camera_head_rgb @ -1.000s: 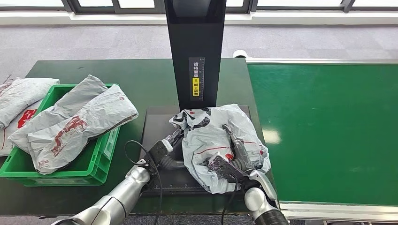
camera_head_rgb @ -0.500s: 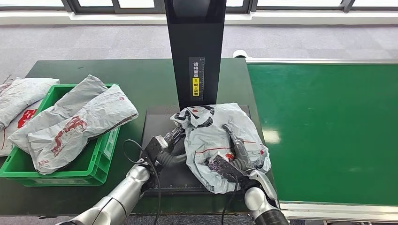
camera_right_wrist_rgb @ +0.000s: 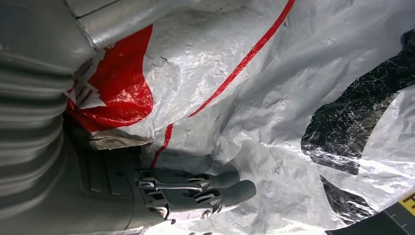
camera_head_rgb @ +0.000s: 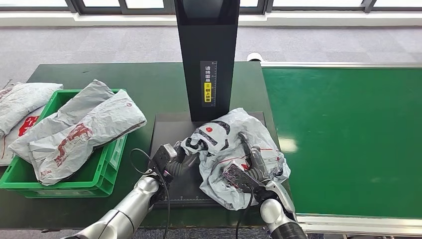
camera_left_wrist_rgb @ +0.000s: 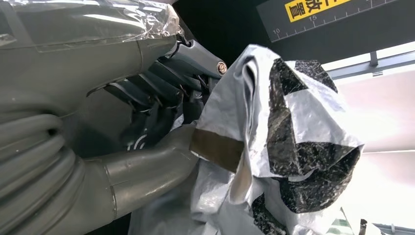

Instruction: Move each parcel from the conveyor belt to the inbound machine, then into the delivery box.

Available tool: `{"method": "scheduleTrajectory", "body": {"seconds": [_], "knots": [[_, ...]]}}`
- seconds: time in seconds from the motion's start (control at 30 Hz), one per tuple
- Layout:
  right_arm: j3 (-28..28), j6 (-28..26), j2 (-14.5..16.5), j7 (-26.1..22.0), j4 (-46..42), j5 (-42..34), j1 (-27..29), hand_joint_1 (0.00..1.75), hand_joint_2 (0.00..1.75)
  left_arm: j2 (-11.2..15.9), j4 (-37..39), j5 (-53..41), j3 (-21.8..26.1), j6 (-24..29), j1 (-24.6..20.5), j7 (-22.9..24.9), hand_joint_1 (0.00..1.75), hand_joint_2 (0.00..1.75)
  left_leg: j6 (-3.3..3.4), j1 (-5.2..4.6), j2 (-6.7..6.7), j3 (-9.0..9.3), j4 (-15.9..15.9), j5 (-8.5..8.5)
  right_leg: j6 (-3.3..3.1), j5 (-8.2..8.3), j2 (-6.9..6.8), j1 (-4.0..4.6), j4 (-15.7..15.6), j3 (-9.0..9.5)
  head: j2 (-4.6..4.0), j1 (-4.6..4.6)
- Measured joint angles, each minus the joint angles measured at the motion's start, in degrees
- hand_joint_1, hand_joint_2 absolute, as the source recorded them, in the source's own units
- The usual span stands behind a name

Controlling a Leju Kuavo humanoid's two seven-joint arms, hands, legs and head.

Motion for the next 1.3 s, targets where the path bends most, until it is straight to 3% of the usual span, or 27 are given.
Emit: {"method": "scheduleTrajectory", "body": {"seconds": [0.5, 0.73, 0.87, 1.0, 1.13, 1.3], "knots": [[-0.21, -0.09, 0.02, -0.13, 0.66, 0.24, -0.07, 0.0, 1.75, 0.09, -0.01, 0.43, 0.0, 0.91, 0.0, 0.0, 1.75, 1.75, 0.0, 0.0, 0.0, 0.0, 0.0, 0.0, 0.0, 0.0, 0.0, 0.0, 0.0, 0.0, -0.01, 0.0], [-0.92, -0.99, 0.18, -0.44, 0.79, 0.66, 0.0, 0.0, 1.75, 0.77, -2.62, 1.49, 0.0, 7.18, 0.35, 0.0, 1.75, 1.75, 0.0, 0.0, 0.0, 0.0, 0.0, 0.0, 0.0, 0.0, 0.0, 0.01, 0.0, 0.0, -0.01, 0.0], [-1.26, -2.89, 0.2, -0.96, -2.85, 1.33, 2.22, 0.0, 1.75, 2.75, -9.86, 1.05, 0.15, 14.18, 1.77, 0.0, 1.75, 1.75, 0.0, 0.01, 0.0, -0.01, 0.0, 0.0, 0.0, 0.0, 0.01, 0.02, 0.01, 0.0, 0.0, 0.0], [-1.27, -5.49, 0.2, -2.93, -11.14, -0.21, 6.09, 0.0, 1.75, 5.12, -22.24, -2.85, 2.73, 20.32, 5.4, 0.57, 1.75, 1.75, -0.03, 0.02, 0.01, -0.04, -0.01, -0.02, -0.03, -0.02, 0.04, 0.03, 0.02, -0.06, -0.01, 0.0], [-1.27, -7.74, 0.2, -5.15, -19.71, -2.51, 9.07, 0.0, 1.75, 6.92, -35.57, -5.57, 6.83, 22.36, 9.99, 2.01, 1.75, 1.75, -0.04, 0.03, 0.07, -0.05, -0.02, -0.05, -0.03, -0.07, 0.1, 0.03, 0.02, -0.1, -0.01, 0.0], [-1.27, -7.99, 0.2, -6.02, -25.76, -3.79, 10.96, 0.0, 1.75, 7.79, -46.27, -7.36, 10.0, 23.9, 14.91, 2.34, 1.75, 1.75, -0.04, 0.02, 0.08, -0.05, -0.02, -0.06, -0.03, -0.08, 0.07, 0.02, 0.01, -0.09, -0.01, 0.0]]}}
